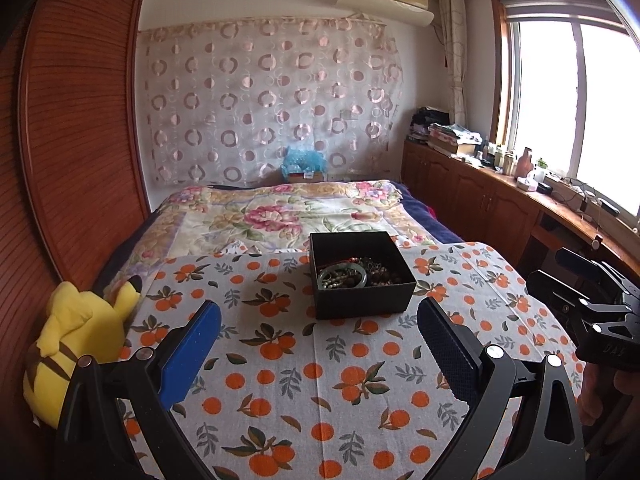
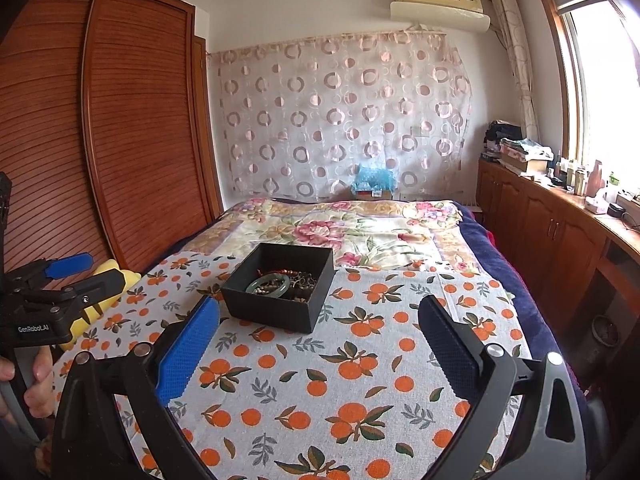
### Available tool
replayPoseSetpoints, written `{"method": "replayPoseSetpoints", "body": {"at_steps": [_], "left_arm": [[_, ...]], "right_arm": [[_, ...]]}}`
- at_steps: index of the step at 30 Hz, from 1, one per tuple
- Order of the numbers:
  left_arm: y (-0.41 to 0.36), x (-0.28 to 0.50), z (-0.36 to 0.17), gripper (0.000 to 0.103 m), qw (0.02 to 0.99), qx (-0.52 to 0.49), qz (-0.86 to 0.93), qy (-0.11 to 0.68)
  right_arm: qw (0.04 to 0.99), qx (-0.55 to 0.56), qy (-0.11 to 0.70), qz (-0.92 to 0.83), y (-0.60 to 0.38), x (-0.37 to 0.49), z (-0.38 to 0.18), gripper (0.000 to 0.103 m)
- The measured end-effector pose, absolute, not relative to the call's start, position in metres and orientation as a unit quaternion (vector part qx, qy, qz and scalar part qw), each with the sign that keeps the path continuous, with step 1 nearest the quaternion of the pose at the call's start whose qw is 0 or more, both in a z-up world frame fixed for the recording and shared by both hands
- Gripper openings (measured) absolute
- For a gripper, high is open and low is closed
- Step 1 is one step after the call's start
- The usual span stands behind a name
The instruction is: Organize jewelry
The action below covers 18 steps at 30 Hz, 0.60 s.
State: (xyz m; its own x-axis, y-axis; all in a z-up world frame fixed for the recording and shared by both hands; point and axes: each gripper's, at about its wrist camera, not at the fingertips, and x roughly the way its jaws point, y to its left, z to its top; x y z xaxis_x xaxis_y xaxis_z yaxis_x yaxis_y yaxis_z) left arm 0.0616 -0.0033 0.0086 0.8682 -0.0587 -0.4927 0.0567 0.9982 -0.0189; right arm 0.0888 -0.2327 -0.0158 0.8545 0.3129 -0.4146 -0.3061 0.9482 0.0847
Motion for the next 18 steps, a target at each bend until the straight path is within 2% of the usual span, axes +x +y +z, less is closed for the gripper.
{"method": "replayPoseSetpoints", "body": {"at_steps": [18], "left_arm": [[-0.0015, 0.0606, 0.0099, 0.095, 0.967, -0.003, -0.031, 0.255]], "right_arm": [[0.962, 0.009, 0.219, 0.164, -0.2293, 0.0914, -0.0197, 0.100]]}}
